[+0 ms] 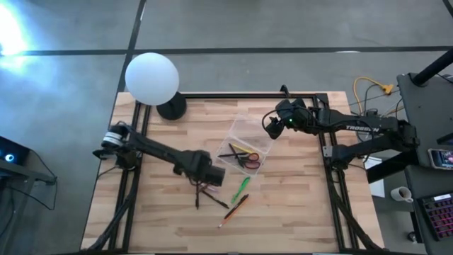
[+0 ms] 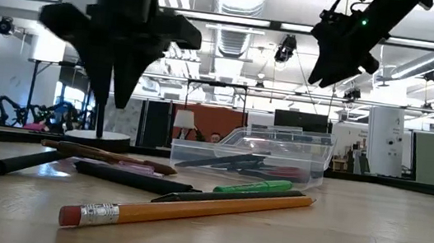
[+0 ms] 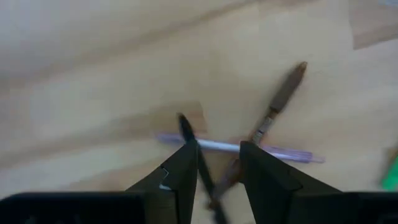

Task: Pick & place school supplies into a supply box
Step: Put the black pen into the supply box

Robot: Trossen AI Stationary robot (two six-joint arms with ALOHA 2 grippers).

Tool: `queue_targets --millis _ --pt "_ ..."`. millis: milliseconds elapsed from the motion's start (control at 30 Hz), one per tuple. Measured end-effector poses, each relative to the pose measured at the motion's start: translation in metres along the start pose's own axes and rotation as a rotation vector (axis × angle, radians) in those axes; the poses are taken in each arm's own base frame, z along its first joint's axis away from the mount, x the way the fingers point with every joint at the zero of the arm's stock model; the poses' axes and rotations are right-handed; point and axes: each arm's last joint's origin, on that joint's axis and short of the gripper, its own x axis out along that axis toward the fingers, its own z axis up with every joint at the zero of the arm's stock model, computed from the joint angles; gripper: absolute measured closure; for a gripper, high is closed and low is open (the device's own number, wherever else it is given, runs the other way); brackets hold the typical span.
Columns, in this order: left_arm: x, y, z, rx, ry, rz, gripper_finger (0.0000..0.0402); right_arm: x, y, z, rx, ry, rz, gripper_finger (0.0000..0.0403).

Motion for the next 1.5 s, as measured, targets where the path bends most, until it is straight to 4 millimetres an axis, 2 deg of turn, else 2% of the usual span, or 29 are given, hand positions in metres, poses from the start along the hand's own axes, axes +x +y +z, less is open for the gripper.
queue_targets --millis 100,200,367,500,767,900,1067,1233,1367,1500 --pt "0.008 0.003 -0.013 -0.104 0.008 -0.037 0.0297 0.0 0.0 0.0 -0.005 -0.001 0.001 0.0206" --pt "0.017 0.012 -0.023 -0.182 0.025 0.01 0.0297 0.0 0.0 0.0 -0.006 -0.002 0.001 0.0207" --pt "0.026 0.013 -0.036 -0.192 0.057 -0.023 0.0297 0.0 0.0 0.0 -0.008 -0.002 0.0 0.0207" --pt "0.029 0.009 -0.038 -0.196 0.066 -0.077 0.0297 0.0 0.0 0.0 -0.008 -0.002 0.0 0.0207" --pt "0.049 0.023 -0.039 -0.202 0.054 -0.031 0.0297 0.0 0.0 0.0 -0.008 -0.002 0.0 0.0207" --pt "0.058 0.024 -0.041 -0.211 0.062 -0.072 0.0297 0.0 0.0 0.0 -0.008 -0.002 -0.001 0.0207" --pt "0.063 0.028 -0.041 -0.189 0.063 -0.081 0.0324 0.0 0.0 0.0 -0.013 -0.001 -0.001 0.0207" --pt "0.062 0.029 -0.041 -0.134 0.062 -0.062 0.0382 0.0 0.0 0.0 -0.034 -0.002 -0.003 0.0207" --pt "0.051 0.021 -0.039 -0.047 0.062 -0.097 0.0382 0.001 -0.001 0.0 -0.051 -0.002 -0.006 0.0207" --pt "0.024 0.017 -0.034 0.093 0.037 -0.1 0.0382 0.001 -0.002 0.001 -0.059 -0.002 -0.009 0.0207"
